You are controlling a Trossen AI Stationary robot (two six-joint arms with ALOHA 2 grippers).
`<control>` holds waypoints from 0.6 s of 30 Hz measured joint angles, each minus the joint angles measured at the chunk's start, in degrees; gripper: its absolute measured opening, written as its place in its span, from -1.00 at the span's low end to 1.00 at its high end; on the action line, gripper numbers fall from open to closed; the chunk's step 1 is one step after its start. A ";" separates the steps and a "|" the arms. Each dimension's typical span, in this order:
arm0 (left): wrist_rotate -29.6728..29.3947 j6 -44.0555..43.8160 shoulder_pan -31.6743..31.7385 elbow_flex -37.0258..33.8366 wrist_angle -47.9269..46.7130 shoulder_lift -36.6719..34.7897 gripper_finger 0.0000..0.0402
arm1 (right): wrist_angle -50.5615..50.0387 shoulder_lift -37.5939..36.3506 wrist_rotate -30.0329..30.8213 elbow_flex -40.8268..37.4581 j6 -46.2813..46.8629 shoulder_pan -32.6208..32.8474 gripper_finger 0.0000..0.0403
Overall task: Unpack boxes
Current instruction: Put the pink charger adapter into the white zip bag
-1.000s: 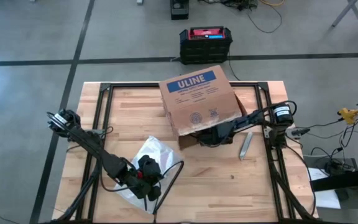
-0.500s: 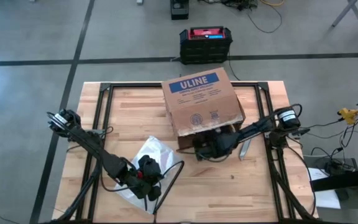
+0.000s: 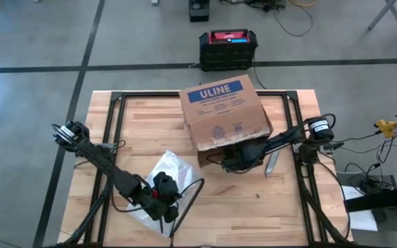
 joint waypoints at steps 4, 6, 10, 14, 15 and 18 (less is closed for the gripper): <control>0.00 -0.02 0.00 0.00 0.00 0.00 -1.00 | 2.99 0.11 -0.21 -0.55 -0.29 0.40 -1.00; 0.00 -0.02 0.02 0.00 -0.02 0.00 -1.00 | 5.90 0.11 -0.44 -0.02 -1.97 0.91 -1.00; 0.00 -0.02 0.03 0.00 -0.01 0.00 -1.00 | 9.82 0.14 -2.53 3.21 -7.70 2.65 -1.00; 0.52 -0.03 0.02 0.00 0.00 0.00 -1.00 | 9.76 0.07 -3.15 7.50 -19.81 4.36 -1.00; 0.75 -0.04 0.02 0.00 0.00 0.00 -1.00 | 9.66 0.05 -3.99 8.47 -24.23 4.68 -1.00; 1.52 -0.04 0.04 0.00 0.00 0.00 -1.00 | 9.61 0.05 -5.79 10.34 -38.09 5.66 -1.00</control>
